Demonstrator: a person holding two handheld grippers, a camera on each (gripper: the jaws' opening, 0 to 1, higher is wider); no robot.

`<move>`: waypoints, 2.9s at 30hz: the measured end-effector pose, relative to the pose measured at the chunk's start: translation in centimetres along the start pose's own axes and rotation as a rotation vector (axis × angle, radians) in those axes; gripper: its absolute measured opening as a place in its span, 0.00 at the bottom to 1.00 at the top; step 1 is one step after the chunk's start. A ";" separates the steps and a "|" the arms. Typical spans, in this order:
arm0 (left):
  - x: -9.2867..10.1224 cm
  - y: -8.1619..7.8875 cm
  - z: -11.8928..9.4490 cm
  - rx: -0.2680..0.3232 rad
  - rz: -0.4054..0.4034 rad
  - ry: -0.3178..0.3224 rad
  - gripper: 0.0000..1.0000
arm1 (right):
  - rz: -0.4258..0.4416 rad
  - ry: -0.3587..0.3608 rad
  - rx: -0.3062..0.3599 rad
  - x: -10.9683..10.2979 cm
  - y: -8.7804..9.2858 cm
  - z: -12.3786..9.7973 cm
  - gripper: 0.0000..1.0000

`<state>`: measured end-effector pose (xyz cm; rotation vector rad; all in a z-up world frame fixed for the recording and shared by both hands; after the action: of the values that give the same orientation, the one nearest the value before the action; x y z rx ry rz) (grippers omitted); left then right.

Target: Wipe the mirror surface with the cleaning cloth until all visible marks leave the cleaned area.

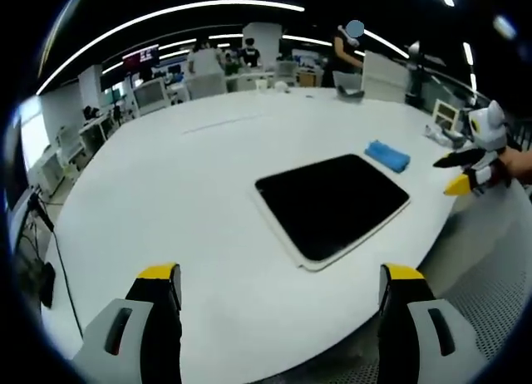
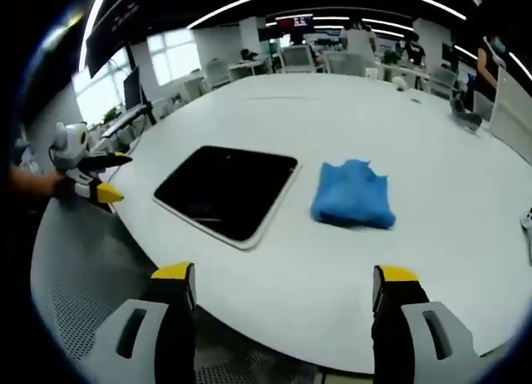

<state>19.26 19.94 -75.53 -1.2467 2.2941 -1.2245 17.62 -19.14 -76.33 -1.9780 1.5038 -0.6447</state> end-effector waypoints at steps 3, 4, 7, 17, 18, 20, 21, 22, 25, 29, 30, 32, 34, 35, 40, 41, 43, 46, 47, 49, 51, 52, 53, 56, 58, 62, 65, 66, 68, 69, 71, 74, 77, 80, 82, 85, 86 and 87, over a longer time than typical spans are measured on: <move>0.1 0.0 0.0 -0.002 0.003 -0.002 1.00 | 0.020 0.017 0.020 0.4 -0.2 0.0 0.87; 0.1 0.0 0.1 -0.005 0.011 0.002 1.00 | 0.020 0.014 0.020 0.4 -0.1 0.1 0.88; 0.2 -0.1 0.2 -0.002 0.013 0.009 1.00 | 0.014 0.009 0.023 0.2 -0.1 0.1 0.89; 0.1 0.1 0.2 -0.007 0.000 0.015 1.00 | 0.038 0.025 0.029 0.4 -0.1 0.0 0.90; 0.1 0.0 0.2 -0.008 0.008 0.011 1.00 | 0.042 0.024 0.029 0.4 -0.1 0.0 0.91; 0.1 0.0 0.2 -0.007 0.011 0.013 1.00 | 0.035 0.022 0.035 0.4 -0.1 0.0 0.92; 0.1 0.0 0.2 0.001 0.004 0.010 1.00 | 0.033 0.020 0.034 0.4 -0.1 0.0 0.92; -0.1 0.0 0.1 0.006 -0.008 0.005 1.00 | 0.030 0.006 0.029 0.3 0.0 0.0 0.91; 0.1 0.0 0.2 0.000 -0.002 0.018 1.00 | 0.059 0.006 0.024 0.3 -0.1 0.0 0.90; 0.1 -0.2 0.1 0.019 0.009 0.013 1.00 | 0.056 0.023 0.019 0.5 -0.1 0.1 0.93; -0.1 -0.2 0.0 0.030 -0.008 0.009 1.00 | 0.046 0.023 0.021 0.5 -0.1 0.2 0.94; -0.1 -0.2 0.0 0.028 -0.010 0.008 1.00 | 0.031 0.024 0.008 0.4 0.0 0.1 0.94; 0.0 -0.2 0.1 0.022 0.001 0.013 1.00 | 0.037 0.030 0.001 0.5 0.1 0.1 0.92; 0.1 -0.2 0.1 0.023 0.004 0.012 1.00 | 0.040 0.030 0.002 0.6 0.1 0.1 0.91; -0.1 -0.2 0.0 0.029 -0.012 -0.003 1.00 | 0.015 0.060 0.034 0.8 -0.2 0.0 0.91; -0.2 -0.1 0.0 0.027 -0.011 -0.003 1.00 | 0.016 0.059 0.034 0.8 -0.2 0.0 0.91; -0.1 -0.1 0.0 0.026 -0.012 0.001 1.00 | 0.024 0.063 0.038 0.9 -0.3 0.0 0.92; 0.0 -0.2 0.0 0.025 -0.019 0.001 1.00 | 0.030 0.066 0.041 1.0 -0.2 0.0 0.92; 0.0 -0.2 0.0 0.024 -0.016 -0.001 1.00 | 0.030 0.065 0.040 1.0 -0.2 0.0 0.92; -0.1 -0.2 0.0 0.030 -0.021 -0.004 1.00 | 0.027 0.065 0.037 1.0 -0.2 0.1 0.92; -0.1 -0.2 -0.1 0.038 -0.033 -0.003 1.00 | 0.020 0.054 0.034 0.8 -0.2 0.1 0.92; -0.1 -0.2 -0.1 0.040 -0.034 -0.005 1.00 | 0.017 0.051 0.031 0.8 -0.2 0.2 0.92; -0.1 -0.3 -0.1 0.041 -0.035 -0.005 1.00 | 0.014 0.051 0.028 0.8 -0.2 0.2 0.92; -0.2 -0.2 -0.1 0.042 -0.029 -0.004 1.00 | 0.020 0.045 0.014 0.7 0.0 0.2 0.92; -0.3 -0.2 -0.1 0.027 -0.014 -0.014 1.00 | 0.021 0.047 0.010 0.7 0.0 0.2 0.92; -0.3 -0.1 -0.1 0.028 -0.020 -0.016 1.00 | 0.029 0.072 0.015 0.9 0.0 0.1 0.92; -0.2 -0.1 0.0 0.027 -0.015 -0.015 1.00 | 0.034 0.105 0.052 1.2 -0.3 -0.2 0.91; -0.2 -0.2 0.0 0.029 -0.012 -0.013 1.00 | 0.038 0.105 0.049 1.3 -0.2 -0.2 0.91; -0.2 -0.2 0.0 0.027 -0.012 -0.013 1.00 | 0.051 0.095 0.034 1.2 -0.1 -0.2 0.93; -0.2 -0.1 -0.1 0.023 -0.011 -0.013 1.00 | 0.054 0.093 0.019 1.3 0.0 -0.1 0.95; -0.2 -0.2 -0.1 0.028 -0.009 -0.017 1.00 | 0.056 0.091 0.010 1.3 0.0 -0.1 0.96; -0.3 -0.1 -0.1 0.034 -0.018 -0.021 1.00 | 0.014 0.085 -0.091 1.5 0.4 -0.5 0.93; -0.4 -0.2 -0.2 0.043 -0.023 -0.026 1.00 | 0.011 0.087 -0.074 2.3 -0.3 -1.0 0.93; -0.4 -0.1 -0.2 0.040 -0.031 -0.027 1.00 | 0.061 0.032 -0.098 3.1 -1.5 -1.4 0.92; -0.4 0.0 -0.2 0.034 -0.037 -0.028 1.00 | 0.073 -0.002 -0.114 3.6 -2.6 -1.5 0.91; -0.3 0.0 -0.2 0.029 -0.042 -0.027 1.00 | 0.040 -0.015 -0.132 4.5 -4.4 -1.8 0.90; -0.3 0.1 -0.2 0.023 -0.039 -0.027 1.00 | 0.030 -0.001 -0.140 5.1 -5.3 -2.0 0.90; -0.3 0.1 -0.2 0.024 -0.038 -0.026 1.00 | 0.020 0.018 -0.162 5.6 -5.7 -2.2 0.90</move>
<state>19.31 20.31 -75.51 -1.2958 2.2410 -1.2367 21.50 -23.66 -70.58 -2.0789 1.6298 -0.5489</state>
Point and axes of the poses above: the point that each gripper's makers call its tool centre point, and the gripper's own axes: z roughly forward along the fingers, x roughly to its right, y roughly out of its underside, the point moved 9 cm from there along -z, roughly backward along the fingers, and after that the axes turned 12 degrees about y, right-handed, at the moved point
